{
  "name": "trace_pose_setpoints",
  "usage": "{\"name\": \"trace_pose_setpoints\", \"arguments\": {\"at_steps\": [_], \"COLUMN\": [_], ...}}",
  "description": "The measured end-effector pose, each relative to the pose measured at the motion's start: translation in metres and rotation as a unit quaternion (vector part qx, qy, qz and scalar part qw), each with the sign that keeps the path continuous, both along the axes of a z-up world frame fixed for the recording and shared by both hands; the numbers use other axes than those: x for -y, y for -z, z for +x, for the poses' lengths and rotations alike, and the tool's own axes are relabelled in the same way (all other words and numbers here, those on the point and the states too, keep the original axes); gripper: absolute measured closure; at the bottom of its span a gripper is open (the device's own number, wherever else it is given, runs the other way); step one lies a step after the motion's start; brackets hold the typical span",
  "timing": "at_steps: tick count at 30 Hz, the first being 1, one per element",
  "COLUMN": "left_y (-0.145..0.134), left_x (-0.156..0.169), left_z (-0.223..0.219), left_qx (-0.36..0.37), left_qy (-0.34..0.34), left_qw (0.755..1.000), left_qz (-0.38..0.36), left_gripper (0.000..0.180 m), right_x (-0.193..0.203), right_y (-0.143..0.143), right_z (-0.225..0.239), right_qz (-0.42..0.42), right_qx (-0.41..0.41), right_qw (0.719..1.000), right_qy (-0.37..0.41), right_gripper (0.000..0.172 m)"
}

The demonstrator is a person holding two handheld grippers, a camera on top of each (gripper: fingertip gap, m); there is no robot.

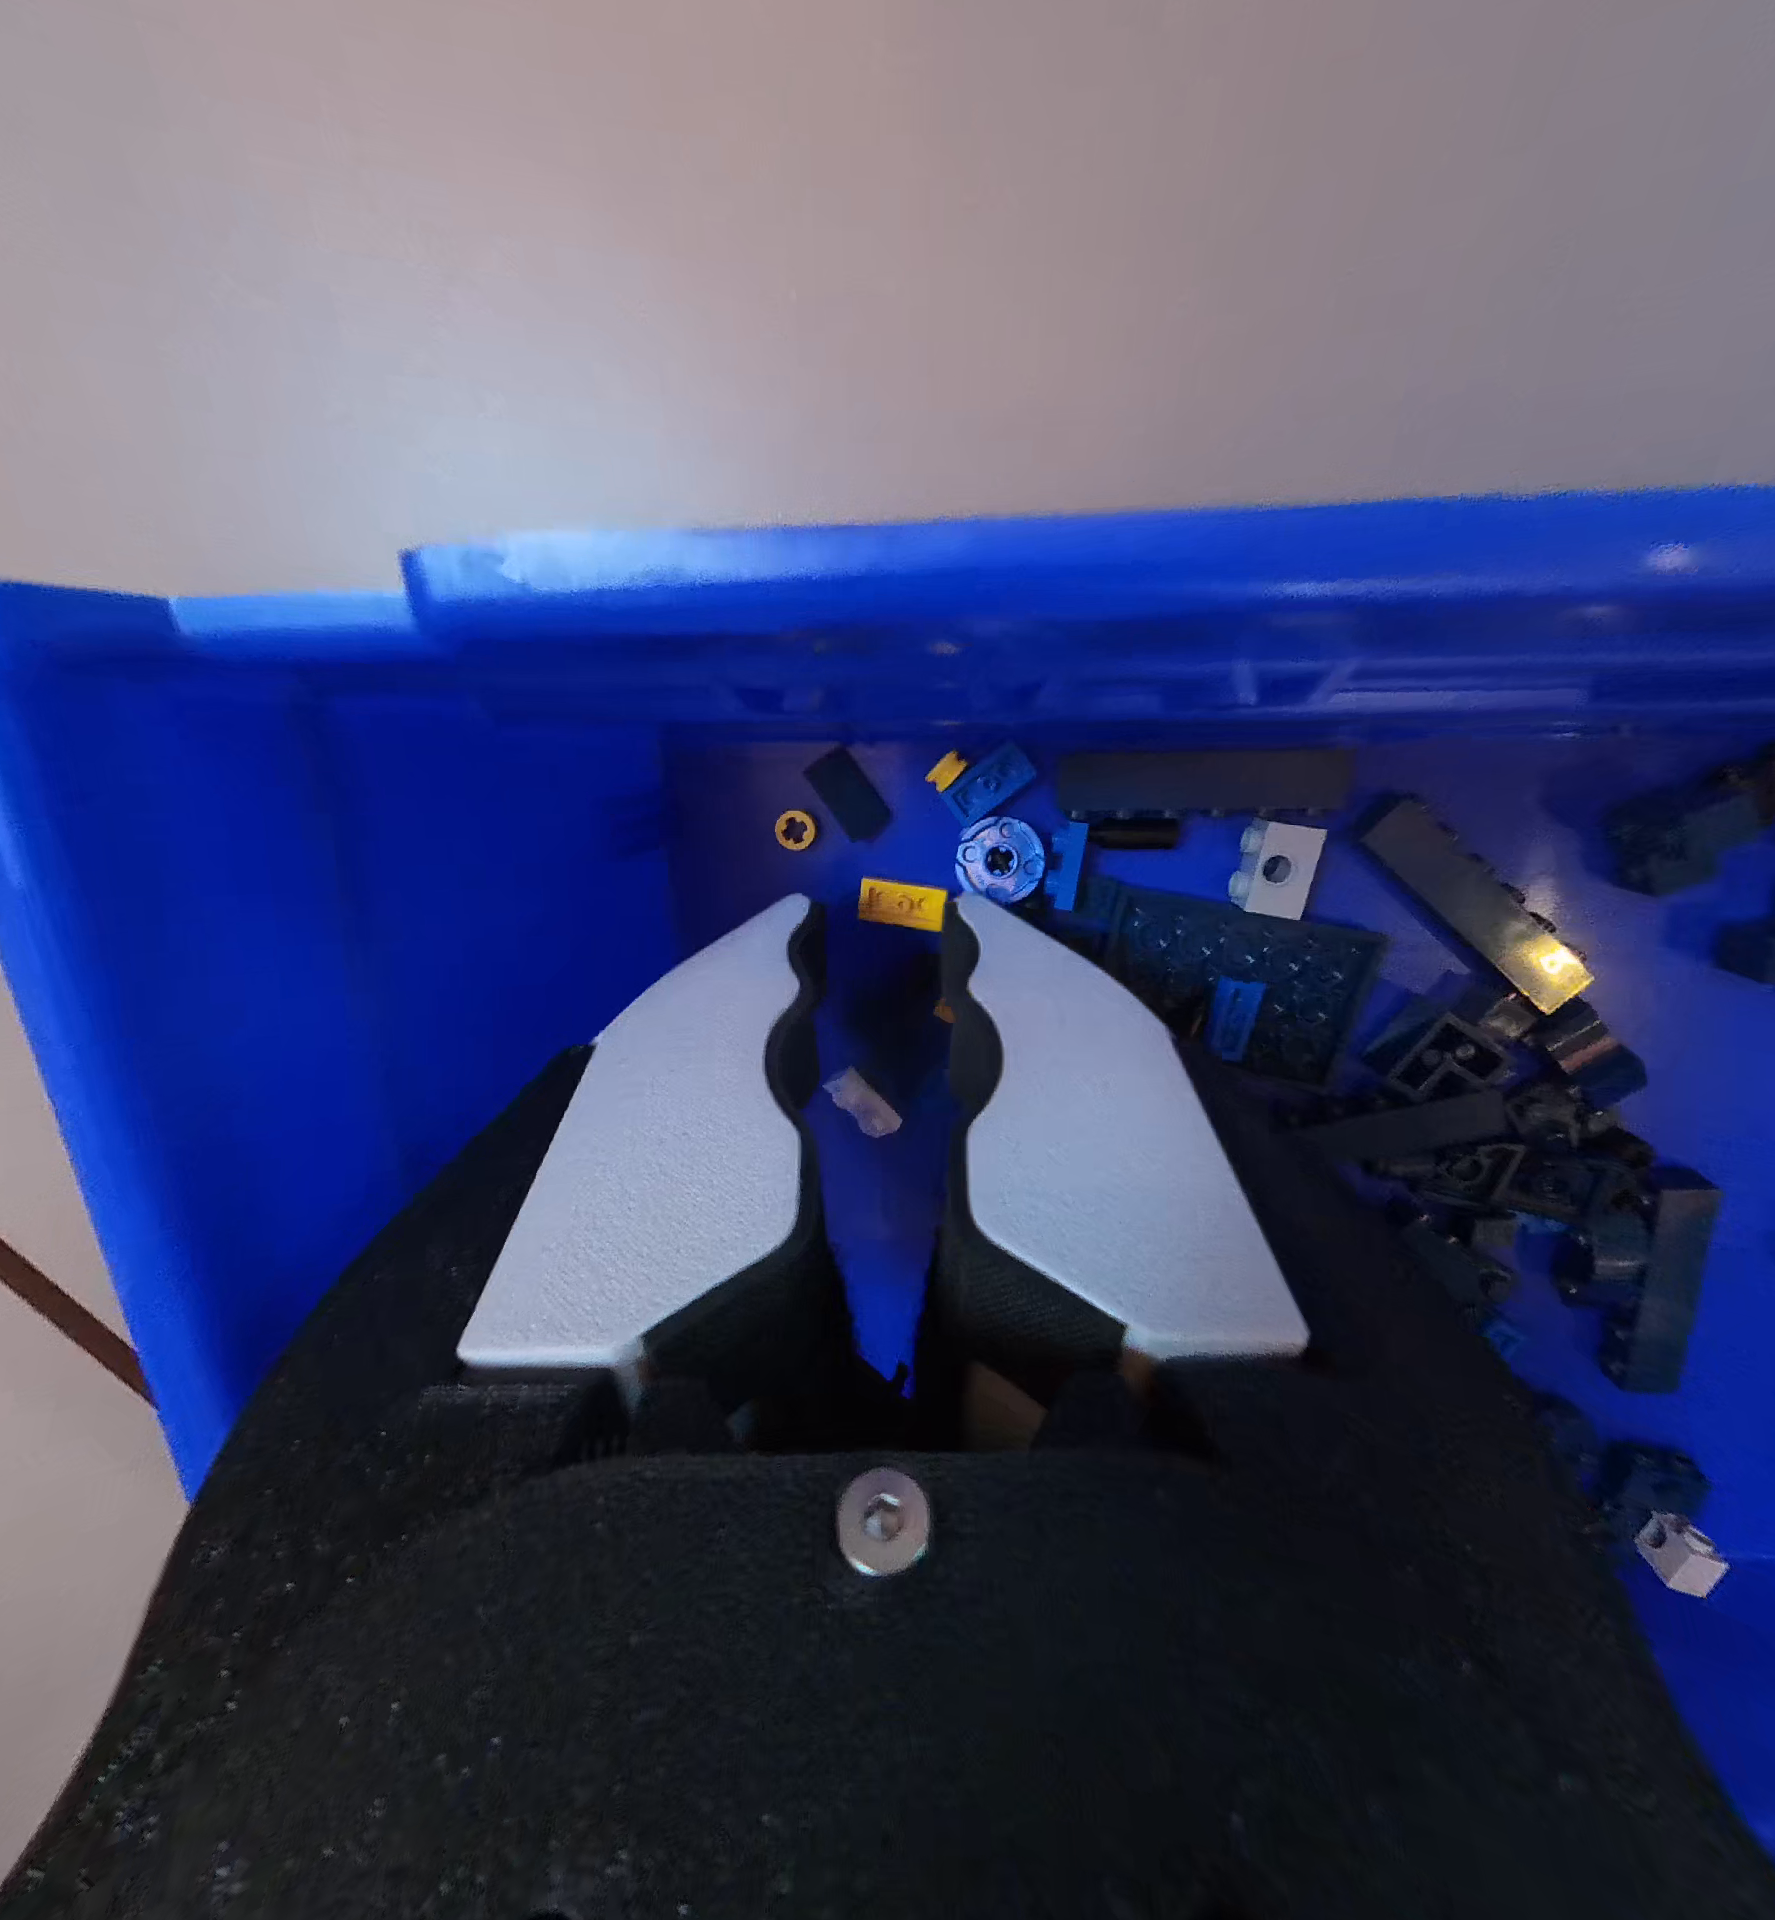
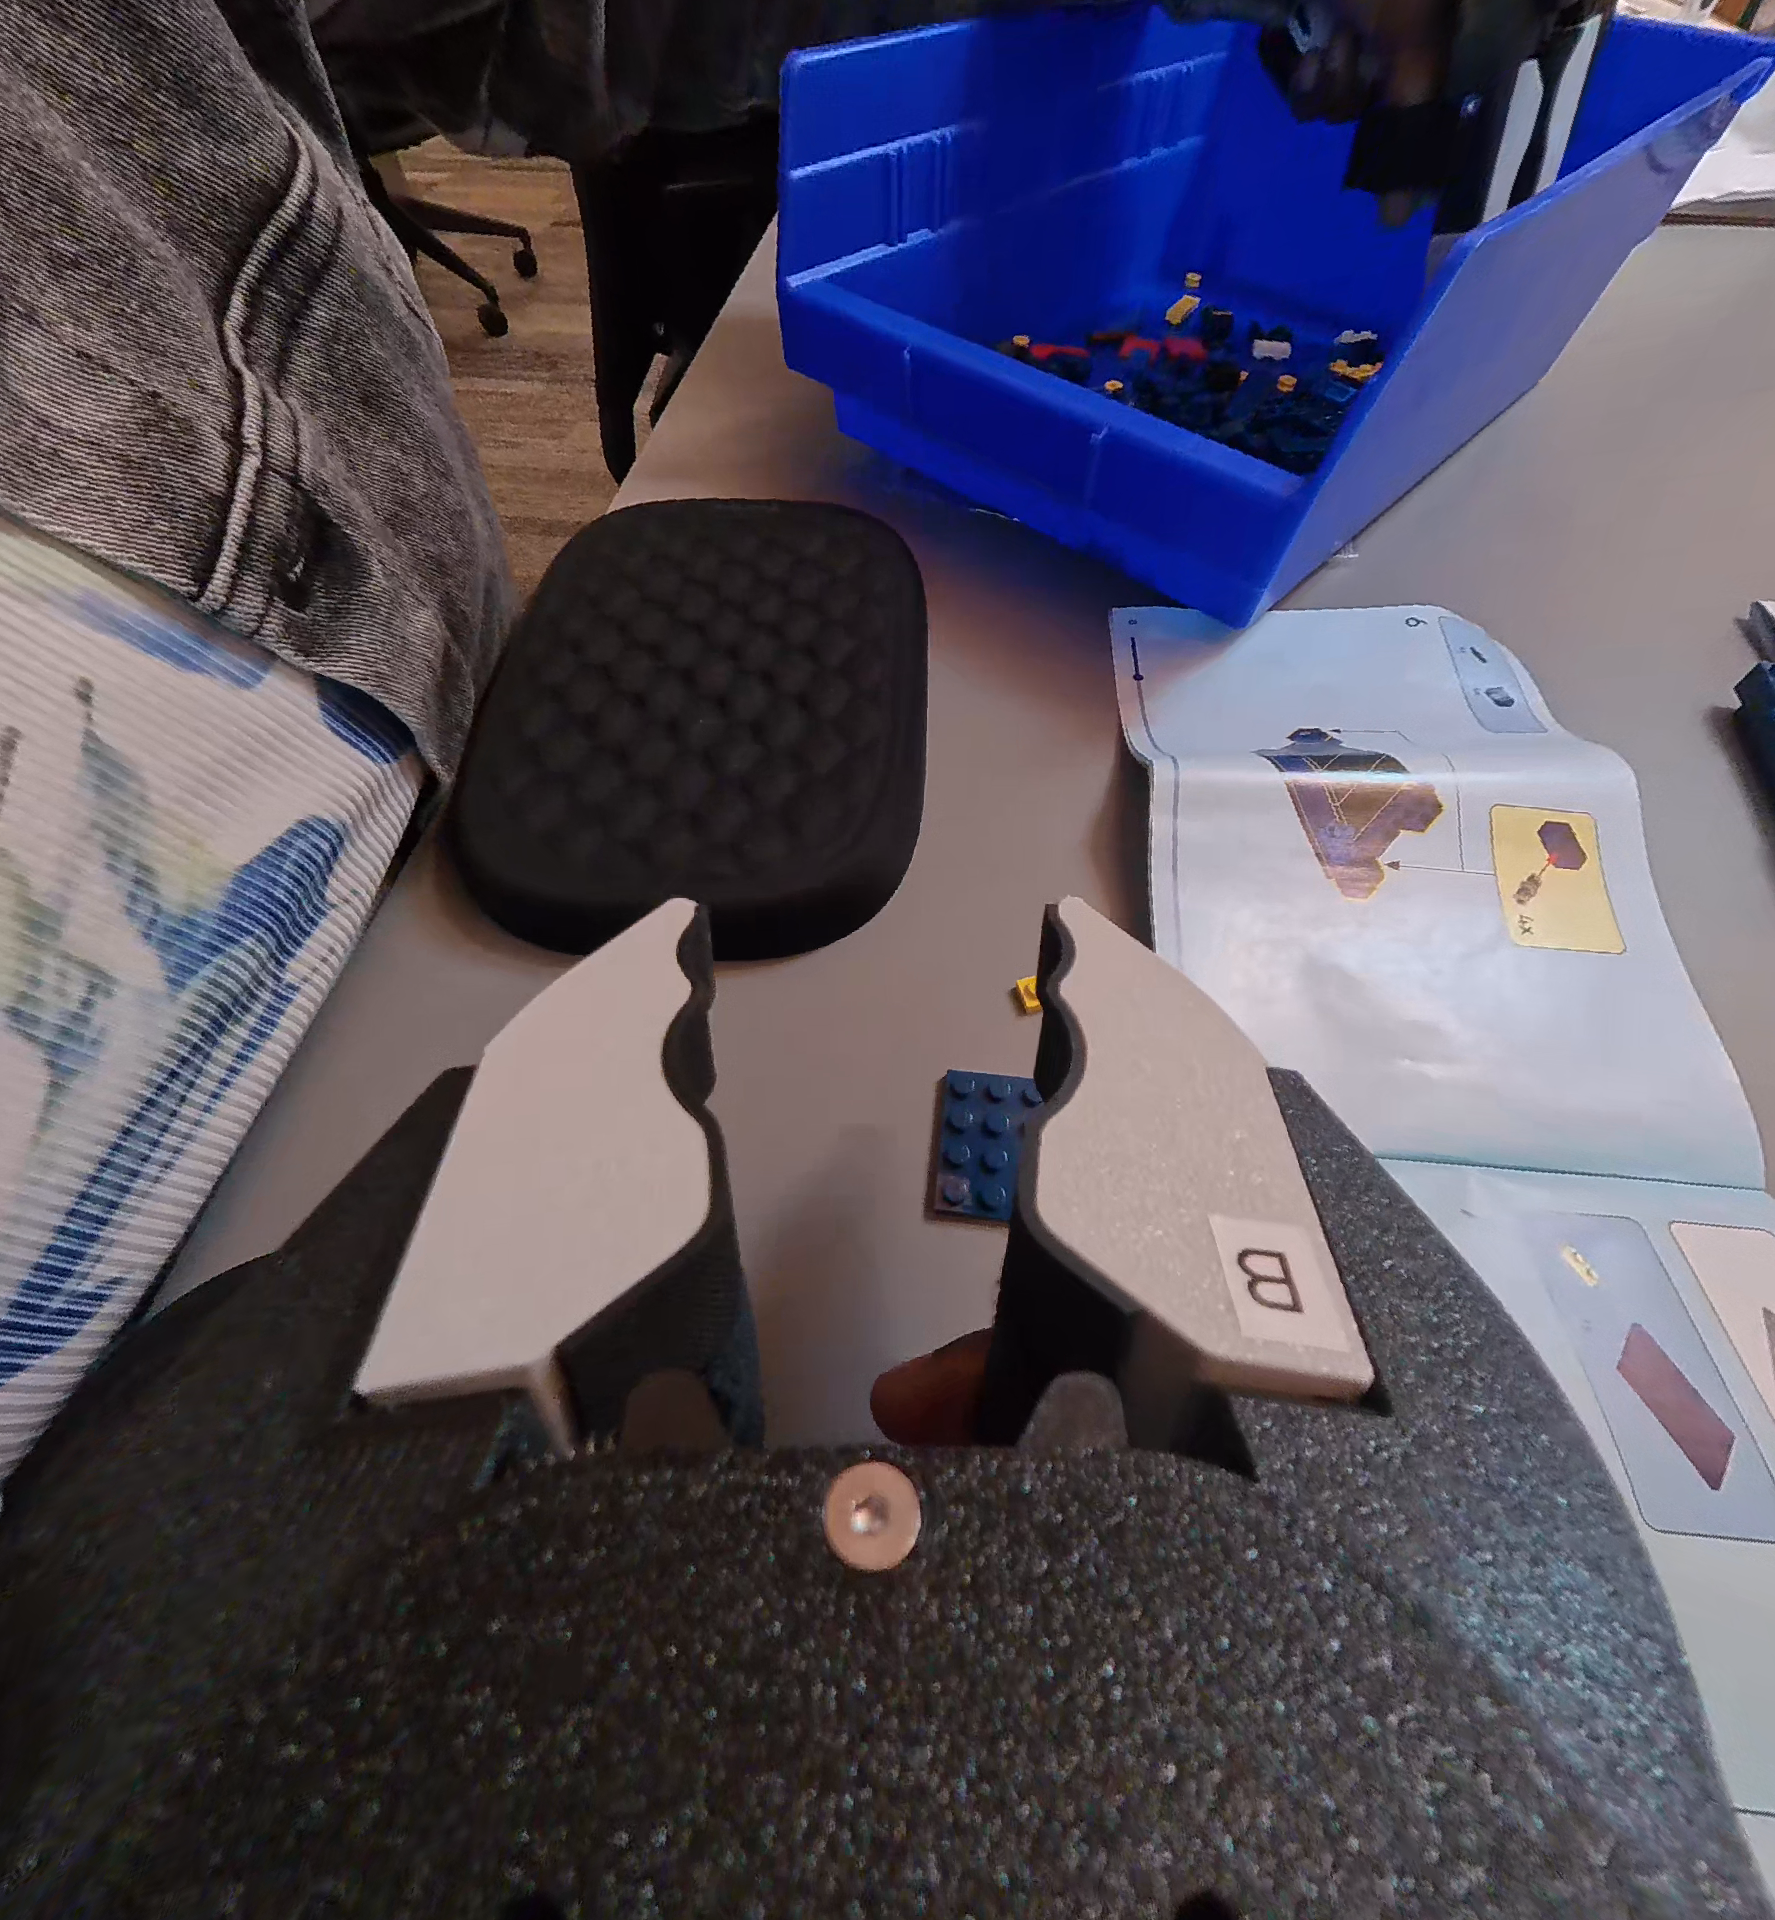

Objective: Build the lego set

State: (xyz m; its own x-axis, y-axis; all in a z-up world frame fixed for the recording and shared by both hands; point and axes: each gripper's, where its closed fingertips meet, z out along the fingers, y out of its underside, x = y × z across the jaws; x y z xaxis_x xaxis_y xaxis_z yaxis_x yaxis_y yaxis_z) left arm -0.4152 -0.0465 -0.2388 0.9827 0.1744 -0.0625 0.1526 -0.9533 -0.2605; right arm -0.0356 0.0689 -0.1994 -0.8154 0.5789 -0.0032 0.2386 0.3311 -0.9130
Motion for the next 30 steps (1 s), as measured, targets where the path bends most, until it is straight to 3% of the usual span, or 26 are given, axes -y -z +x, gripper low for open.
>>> {"name": "trace_pose_setpoints", "arguments": {"at_steps": [9, 12, 16, 19, 22, 24, 25, 27, 30], "left_y": [0.008, 0.008, 0.007, -0.008, -0.047, -0.093, -0.122, -0.178, -0.223], "left_x": [-0.001, -0.003, 0.001, -0.003, -0.022, -0.049, -0.062, -0.079, -0.089], "left_z": [-0.002, 0.0, 0.0, 0.004, 0.021, 0.054, 0.078, 0.136, 0.228], "left_qx": [0.029, 0.03, 0.006, -0.006, -0.014, 0.017, 0.045, 0.117, 0.267], "left_qy": [-0.009, 0.006, 0.024, 0.025, 0.009, -0.001, -0.001, 0.016, 0.037], "left_qw": [1.0, 1.0, 1.0, 0.999, 0.99, 0.956, 0.923, 0.832, 0.707], "left_qz": [0.0, 0.008, -0.004, 0.026, 0.138, 0.293, 0.382, 0.542, 0.654], "left_gripper": [0.156, 0.171, 0.171, 0.172, 0.172, 0.172, 0.172, 0.172, 0.173], "right_x": [-0.001, -0.001, -0.002, -0.002, -0.003, -0.004, -0.004, -0.007, -0.012], "right_y": [0.0, 0.0, 0.001, 0.0, -0.002, -0.005, -0.008, -0.017, -0.042], "right_z": [0.0, -0.001, -0.001, -0.001, -0.002, -0.004, -0.005, -0.007, -0.01], "right_qz": [0.003, 0.005, 0.005, 0.002, 0.0, -0.003, -0.006, -0.015, -0.04], "right_qx": [-0.002, -0.002, -0.001, -0.002, -0.008, -0.019, -0.029, -0.057, -0.12], "right_qw": [1.0, 1.0, 1.0, 1.0, 1.0, 1.0, 0.999, 0.998, 0.991], "right_qy": [0.003, 0.004, 0.006, 0.006, 0.01, 0.015, 0.019, 0.031, 0.053], "right_gripper": [0.113, 0.114, 0.114, 0.114, 0.115, 0.115, 0.115, 0.117, 0.127]}}
